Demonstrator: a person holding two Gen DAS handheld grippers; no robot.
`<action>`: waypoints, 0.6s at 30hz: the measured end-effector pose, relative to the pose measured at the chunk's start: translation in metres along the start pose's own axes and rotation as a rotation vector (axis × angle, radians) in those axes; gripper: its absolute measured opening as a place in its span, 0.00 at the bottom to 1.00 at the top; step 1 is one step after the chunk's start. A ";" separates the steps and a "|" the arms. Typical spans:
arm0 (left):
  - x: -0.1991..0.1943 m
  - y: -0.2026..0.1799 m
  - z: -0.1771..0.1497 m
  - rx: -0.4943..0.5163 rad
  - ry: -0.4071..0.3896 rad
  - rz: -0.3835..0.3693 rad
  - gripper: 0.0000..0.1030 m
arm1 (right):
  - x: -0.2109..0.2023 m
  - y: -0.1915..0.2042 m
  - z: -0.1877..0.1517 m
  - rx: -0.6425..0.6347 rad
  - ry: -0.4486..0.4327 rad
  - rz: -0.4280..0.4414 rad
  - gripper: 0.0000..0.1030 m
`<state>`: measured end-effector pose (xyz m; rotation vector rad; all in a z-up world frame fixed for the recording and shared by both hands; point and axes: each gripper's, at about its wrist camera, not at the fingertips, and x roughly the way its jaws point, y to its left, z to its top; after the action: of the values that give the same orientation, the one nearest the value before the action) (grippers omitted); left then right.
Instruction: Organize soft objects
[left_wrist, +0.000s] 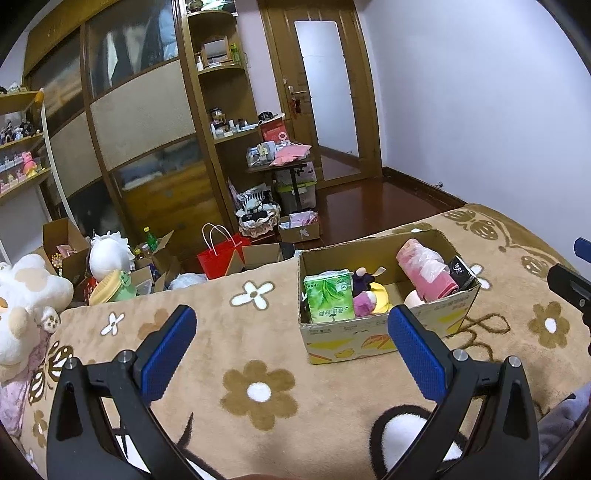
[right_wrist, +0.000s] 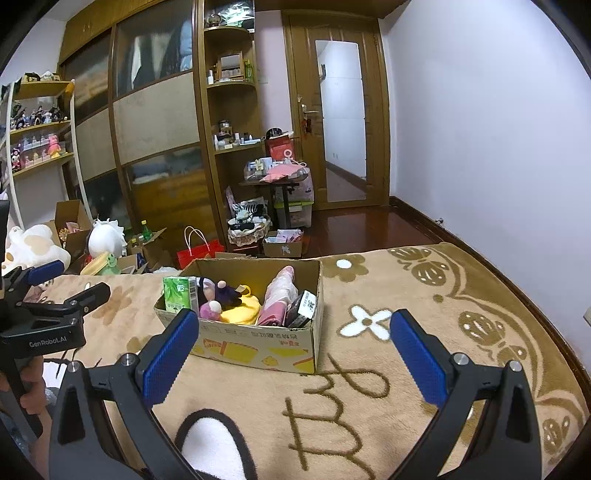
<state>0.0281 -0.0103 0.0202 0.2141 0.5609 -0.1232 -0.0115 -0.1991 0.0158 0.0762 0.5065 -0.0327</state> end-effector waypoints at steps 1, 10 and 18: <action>0.000 0.000 0.000 0.000 -0.002 -0.002 0.99 | 0.001 0.000 0.000 -0.005 0.002 -0.003 1.00; -0.001 -0.003 -0.001 0.008 -0.001 0.001 0.99 | 0.002 -0.002 -0.001 -0.003 0.004 -0.004 1.00; -0.001 -0.002 0.000 0.004 0.004 -0.011 0.99 | 0.002 -0.002 -0.002 -0.004 0.002 -0.011 1.00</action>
<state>0.0274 -0.0127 0.0206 0.2151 0.5656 -0.1350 -0.0111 -0.2012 0.0131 0.0698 0.5088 -0.0421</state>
